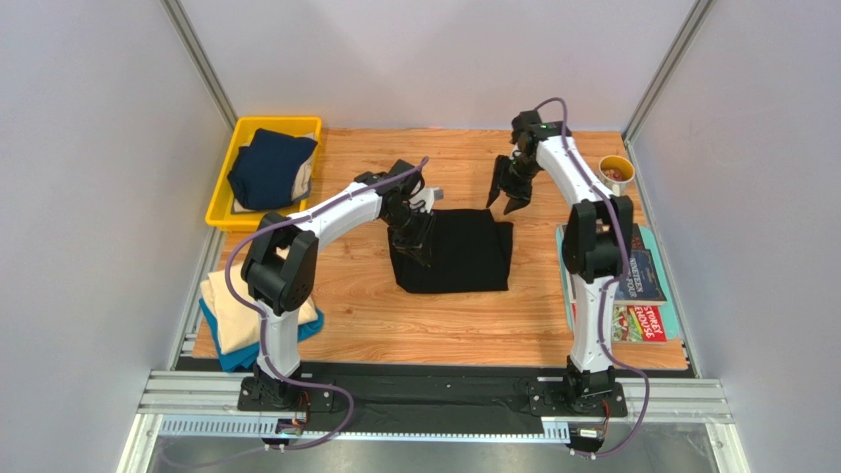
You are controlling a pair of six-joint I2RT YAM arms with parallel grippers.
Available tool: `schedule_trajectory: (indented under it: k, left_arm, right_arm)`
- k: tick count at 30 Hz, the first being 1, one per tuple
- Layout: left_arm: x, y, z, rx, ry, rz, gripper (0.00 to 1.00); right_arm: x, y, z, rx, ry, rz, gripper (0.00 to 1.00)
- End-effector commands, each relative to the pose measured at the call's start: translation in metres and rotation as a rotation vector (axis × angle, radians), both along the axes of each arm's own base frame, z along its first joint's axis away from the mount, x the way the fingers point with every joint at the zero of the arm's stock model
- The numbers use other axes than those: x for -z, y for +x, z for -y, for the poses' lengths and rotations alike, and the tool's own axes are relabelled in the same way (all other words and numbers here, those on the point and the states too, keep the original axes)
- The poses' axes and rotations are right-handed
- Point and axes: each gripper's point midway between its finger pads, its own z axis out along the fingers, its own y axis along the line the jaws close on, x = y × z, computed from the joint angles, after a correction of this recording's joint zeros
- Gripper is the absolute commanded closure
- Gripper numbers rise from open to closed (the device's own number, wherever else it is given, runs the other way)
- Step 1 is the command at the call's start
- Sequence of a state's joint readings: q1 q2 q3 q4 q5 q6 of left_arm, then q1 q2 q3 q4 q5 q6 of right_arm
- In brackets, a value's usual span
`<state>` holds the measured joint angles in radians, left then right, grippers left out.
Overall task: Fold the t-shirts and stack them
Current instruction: Fold the tshirt
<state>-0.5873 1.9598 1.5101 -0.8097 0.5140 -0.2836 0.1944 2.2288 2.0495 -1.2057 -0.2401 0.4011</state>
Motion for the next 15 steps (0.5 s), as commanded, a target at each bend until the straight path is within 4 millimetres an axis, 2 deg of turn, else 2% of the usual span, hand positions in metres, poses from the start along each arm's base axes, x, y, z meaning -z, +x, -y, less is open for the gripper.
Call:
schedule_trajectory:
  k: [1,3,4,7,8,10,11,15]
  left_arm:
    - [-0.028,0.027,-0.008,-0.027,-0.004,0.074,0.71]
    - [-0.029,0.035,-0.019,-0.064,-0.001,0.069,0.71]
    - [-0.031,0.037,-0.023,-0.077,-0.007,0.073,0.71]
    - [-0.029,0.041,-0.039,-0.114,-0.002,0.068,0.71]
    - [-0.029,0.042,-0.043,-0.12,0.002,0.07,0.71]
    - [-0.028,0.042,-0.05,-0.125,0.015,0.073,0.71]
    - [-0.028,0.042,-0.052,-0.121,0.019,0.076,0.71]
    - [-0.03,0.043,-0.054,-0.133,0.038,0.08,0.71]
  right_arm:
    - [-0.039,-0.014,0.023,0.055,0.045,0.109,0.42]
    - [-0.029,-0.024,0.029,0.075,0.078,0.078,0.42]
    - [-0.013,-0.042,0.031,0.083,0.094,0.027,0.42]
    - [0.0,-0.048,0.02,0.106,0.218,0.011,0.41]
    - [0.011,-0.059,0.015,0.11,0.267,-0.035,0.41]
    - [0.019,-0.058,0.009,0.113,0.314,-0.037,0.41]
    - [0.029,-0.063,0.004,0.115,0.346,-0.074,0.41]
    - [0.041,-0.064,0.0,0.111,0.379,-0.084,0.41]
